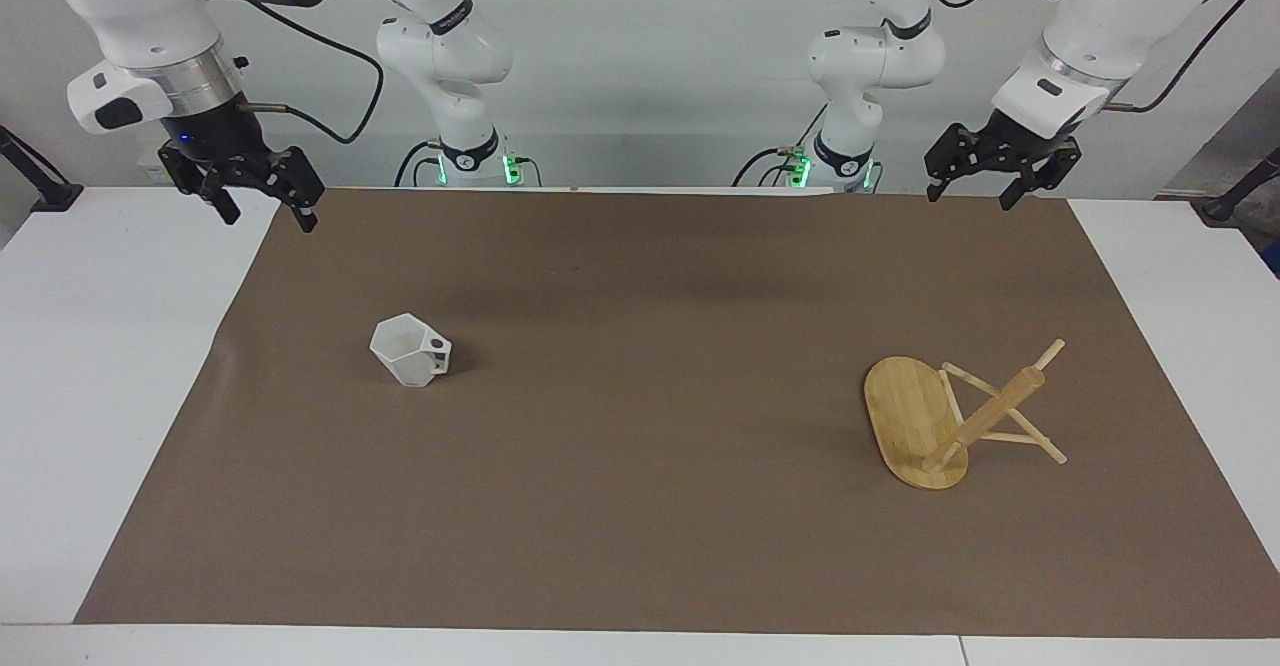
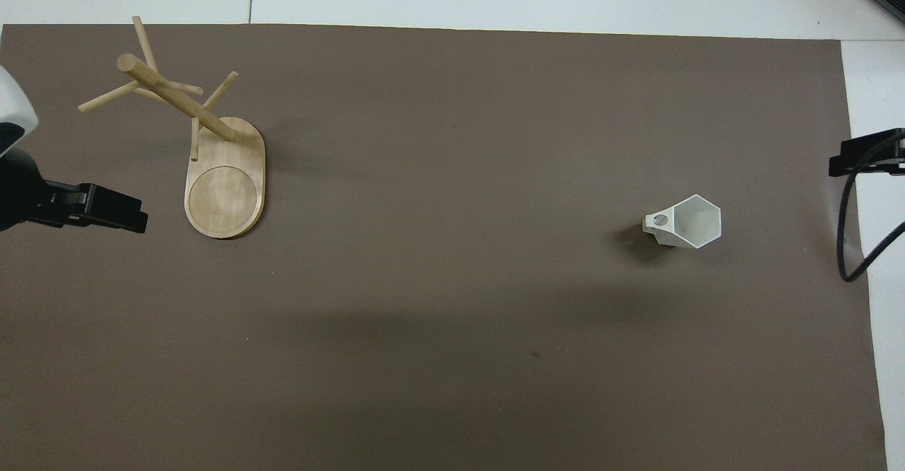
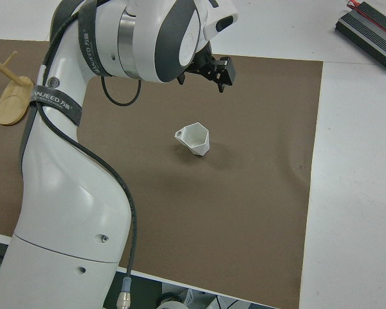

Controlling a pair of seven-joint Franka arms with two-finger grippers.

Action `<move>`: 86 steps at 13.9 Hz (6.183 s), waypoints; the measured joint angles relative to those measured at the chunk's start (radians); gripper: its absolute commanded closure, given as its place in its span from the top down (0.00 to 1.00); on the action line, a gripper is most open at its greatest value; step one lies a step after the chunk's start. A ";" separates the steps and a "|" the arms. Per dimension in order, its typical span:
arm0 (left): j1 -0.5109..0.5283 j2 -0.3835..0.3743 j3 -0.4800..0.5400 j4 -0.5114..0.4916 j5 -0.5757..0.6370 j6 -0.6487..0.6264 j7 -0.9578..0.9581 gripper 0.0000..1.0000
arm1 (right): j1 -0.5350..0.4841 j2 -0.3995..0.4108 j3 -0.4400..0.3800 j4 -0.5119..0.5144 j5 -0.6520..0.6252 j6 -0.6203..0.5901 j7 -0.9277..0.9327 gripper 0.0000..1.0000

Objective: Hang cup on rack
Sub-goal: 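Move the right gripper toward the white hexagonal mug, then close the right gripper on the white mug's rim, then lift the mug and carry it toward the wooden mug tree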

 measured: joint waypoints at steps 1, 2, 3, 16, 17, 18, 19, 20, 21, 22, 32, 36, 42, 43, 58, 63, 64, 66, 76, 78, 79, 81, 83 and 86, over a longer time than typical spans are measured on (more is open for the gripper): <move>0.000 0.000 0.000 0.000 0.000 0.000 0.000 1.00 | 0.000 0.000 0.000 -0.001 0.000 0.000 0.000 1.00; 0.000 0.000 0.000 0.000 0.000 0.000 0.000 1.00 | 0.000 0.000 0.000 -0.004 0.000 0.002 0.000 1.00; 0.000 0.000 0.000 0.000 0.000 0.000 0.000 1.00 | 0.000 -0.001 0.001 -0.012 0.000 0.008 0.000 1.00; 0.000 0.000 0.000 0.000 0.000 0.000 0.000 1.00 | 0.000 0.035 0.000 -0.454 0.000 0.443 -0.037 1.00; 0.000 0.000 0.000 0.000 0.000 0.000 0.000 1.00 | 0.000 0.051 0.000 -0.469 0.000 0.477 -0.037 1.00; 0.000 0.000 0.000 0.000 0.000 0.000 0.000 1.00 | 0.001 0.065 0.001 -0.486 0.000 0.510 -0.037 1.00; 0.000 0.000 0.000 0.000 0.000 0.000 0.000 1.00 | 0.002 0.077 0.001 -0.502 0.000 0.542 -0.037 1.00; 0.000 0.000 0.000 0.000 0.000 0.000 0.000 1.00 | 0.002 0.086 0.002 -0.512 0.000 0.564 -0.037 1.00; 0.000 0.000 0.000 0.000 0.000 0.000 0.000 1.00 | 0.003 0.094 0.002 -0.518 0.000 0.579 -0.037 1.00; 0.000 0.000 0.000 0.000 0.000 0.000 0.000 1.00 | 0.004 0.100 0.003 -0.522 0.000 0.589 -0.037 1.00; 0.000 0.000 0.000 0.000 0.000 0.000 0.000 1.00 | 0.013 0.116 0.003 -0.580 0.000 0.652 -0.024 0.57; 0.000 0.000 0.000 0.000 0.000 0.000 0.000 1.00 | 0.013 0.116 0.003 -0.581 0.000 0.651 -0.024 0.36; 0.000 0.000 0.000 0.000 0.000 0.000 0.000 1.00 | 0.013 0.116 0.005 -0.581 0.000 0.651 -0.024 0.06; 0.000 0.000 0.000 0.000 0.000 0.000 0.000 1.00 | 0.013 0.116 0.005 -0.581 0.000 0.651 -0.024 0.01; 0.000 0.000 0.000 0.000 0.000 0.000 0.000 1.00 | 0.017 0.024 0.107 -0.149 0.105 0.150 -0.021 0.00; 0.000 0.000 0.000 0.000 0.000 0.000 0.000 1.00 | 0.019 -0.002 0.157 -0.076 0.420 0.114 -0.020 0.00; 0.000 0.000 0.000 0.000 0.000 0.000 0.000 1.00 | 0.019 -0.002 0.175 -0.076 0.465 0.116 -0.019 0.00; 0.000 0.000 0.000 0.000 0.000 0.000 0.000 1.00 | 0.021 -0.001 0.244 -0.076 0.507 0.158 0.011 0.00; 0.000 0.000 0.000 0.000 0.000 0.000 -0.001 1.00 | 0.198 0.109 0.405 -0.086 0.625 0.569 0.346 0.00; 0.000 0.000 0.000 0.000 0.000 -0.001 -0.002 1.00 | 0.276 0.186 0.405 -0.086 0.622 0.679 0.346 0.00; 0.000 0.000 0.000 0.000 0.000 -0.002 -0.007 1.00 | 0.306 0.215 0.405 -0.086 0.617 0.725 0.346 0.00; 0.000 -0.001 0.000 0.000 0.000 -0.002 -0.045 1.00 | 0.338 0.245 0.405 -0.083 0.615 0.762 0.346 0.00; 0.000 -0.002 -0.001 0.000 -0.021 0.002 -0.127 1.00 | 0.349 0.249 0.404 -0.080 0.615 0.762 0.346 0.00; 0.000 -0.002 -0.001 0.000 -0.100 0.034 -0.315 1.00 | 0.374 0.250 0.405 -0.079 0.616 0.796 0.346 0.00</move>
